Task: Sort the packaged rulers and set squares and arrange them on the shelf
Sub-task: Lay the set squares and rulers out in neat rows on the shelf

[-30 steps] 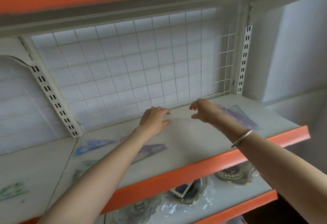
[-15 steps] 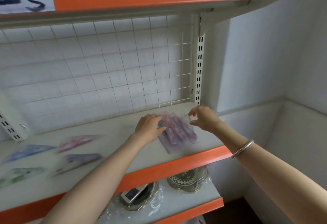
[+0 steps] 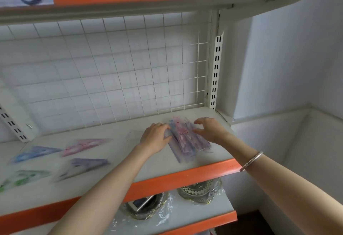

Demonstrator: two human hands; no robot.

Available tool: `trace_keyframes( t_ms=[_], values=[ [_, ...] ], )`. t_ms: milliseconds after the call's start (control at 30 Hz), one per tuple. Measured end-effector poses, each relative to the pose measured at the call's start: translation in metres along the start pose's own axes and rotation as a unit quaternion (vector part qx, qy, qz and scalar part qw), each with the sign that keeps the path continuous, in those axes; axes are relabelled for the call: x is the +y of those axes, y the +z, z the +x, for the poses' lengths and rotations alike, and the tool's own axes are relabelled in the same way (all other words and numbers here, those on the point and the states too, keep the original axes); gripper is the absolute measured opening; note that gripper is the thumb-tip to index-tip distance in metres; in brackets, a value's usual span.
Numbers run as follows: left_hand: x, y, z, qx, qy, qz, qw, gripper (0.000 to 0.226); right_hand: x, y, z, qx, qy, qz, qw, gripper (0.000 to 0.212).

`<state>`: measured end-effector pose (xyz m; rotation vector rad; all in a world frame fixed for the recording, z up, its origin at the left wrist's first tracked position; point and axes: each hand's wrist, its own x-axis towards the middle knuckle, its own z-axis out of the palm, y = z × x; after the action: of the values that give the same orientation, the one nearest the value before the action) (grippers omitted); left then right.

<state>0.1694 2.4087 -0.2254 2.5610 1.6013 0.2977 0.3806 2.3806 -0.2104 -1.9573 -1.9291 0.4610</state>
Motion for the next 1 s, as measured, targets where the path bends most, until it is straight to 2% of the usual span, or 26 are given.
trace_keyframes(
  t_ms=[133, 300, 367, 533, 733, 900, 1000],
  values=[
    [-0.014, 0.000, -0.003, -0.003, -0.001, 0.012, 1.000, 0.041, -0.018, 0.016, 0.009, -0.018, 0.020, -0.001, 1.000, 0.078],
    [-0.031, -0.001, -0.005, -0.025, 0.003, 0.044, 0.999, 0.041, -0.035, 0.033, 0.012, -0.094, 0.081, -0.015, 0.992, 0.126],
    [-0.032, 0.002, -0.007, -0.036, 0.022, 0.062, 0.997, 0.038, -0.040, 0.042, 0.015, -0.110, 0.102, -0.037, 0.988, 0.137],
    [-0.034, 0.012, -0.013, -0.057, 0.059, 0.058, 0.995, 0.044, -0.049, 0.054, 0.009, -0.077, 0.125, -0.108, 0.983, 0.105],
    [-0.030, 0.011, -0.011, -0.065, 0.063, 0.050, 0.995, 0.045, -0.049, 0.052, 0.012, -0.047, 0.108, -0.074, 0.990, 0.076],
    [-0.024, 0.010, -0.008, -0.059, 0.041, 0.038, 0.997, 0.042, -0.051, 0.048, 0.012, -0.043, 0.085, -0.076, 0.993, 0.079],
    [-0.031, 0.002, -0.009, -0.039, 0.010, 0.031, 0.999, 0.044, -0.063, 0.047, 0.014, 0.000, 0.002, -0.114, 0.993, 0.075]
  ],
)
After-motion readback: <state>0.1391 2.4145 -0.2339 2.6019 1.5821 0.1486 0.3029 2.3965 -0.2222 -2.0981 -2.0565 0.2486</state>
